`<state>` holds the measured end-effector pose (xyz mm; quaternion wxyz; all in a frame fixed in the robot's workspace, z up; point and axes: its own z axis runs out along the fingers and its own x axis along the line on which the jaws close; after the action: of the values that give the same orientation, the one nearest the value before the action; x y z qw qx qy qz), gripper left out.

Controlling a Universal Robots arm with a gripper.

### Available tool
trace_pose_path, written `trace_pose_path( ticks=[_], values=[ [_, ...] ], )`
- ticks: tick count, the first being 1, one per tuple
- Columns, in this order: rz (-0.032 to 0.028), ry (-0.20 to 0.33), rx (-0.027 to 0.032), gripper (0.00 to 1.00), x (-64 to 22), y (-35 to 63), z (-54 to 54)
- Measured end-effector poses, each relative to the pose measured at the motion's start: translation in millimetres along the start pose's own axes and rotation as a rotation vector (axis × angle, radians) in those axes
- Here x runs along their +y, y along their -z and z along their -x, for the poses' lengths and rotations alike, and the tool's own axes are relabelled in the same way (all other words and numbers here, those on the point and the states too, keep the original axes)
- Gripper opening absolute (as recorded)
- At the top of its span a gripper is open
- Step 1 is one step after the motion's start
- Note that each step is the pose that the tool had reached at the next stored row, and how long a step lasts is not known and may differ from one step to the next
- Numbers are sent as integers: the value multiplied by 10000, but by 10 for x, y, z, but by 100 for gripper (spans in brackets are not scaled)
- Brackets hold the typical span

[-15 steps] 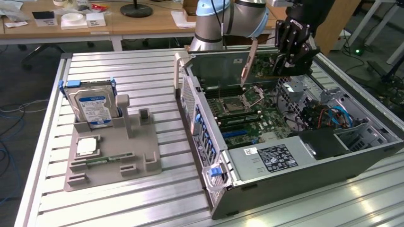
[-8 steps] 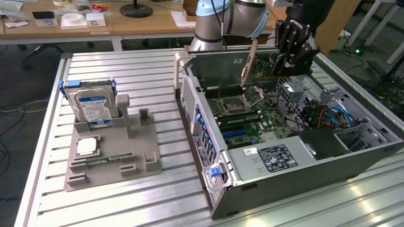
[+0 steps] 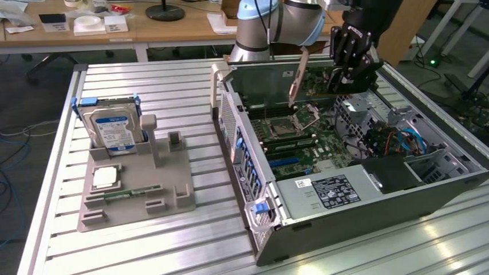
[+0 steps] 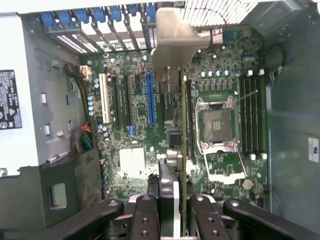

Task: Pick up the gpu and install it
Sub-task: 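Insert the gpu into the slot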

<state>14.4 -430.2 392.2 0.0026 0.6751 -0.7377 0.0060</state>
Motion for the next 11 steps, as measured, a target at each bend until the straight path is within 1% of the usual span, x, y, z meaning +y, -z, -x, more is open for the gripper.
trace_pose_path(
  ticks=[3,11],
  values=[
    [0,0,1,28,0,-49,0],
    [0,0,-9,28,1,-64,1]
  ],
)
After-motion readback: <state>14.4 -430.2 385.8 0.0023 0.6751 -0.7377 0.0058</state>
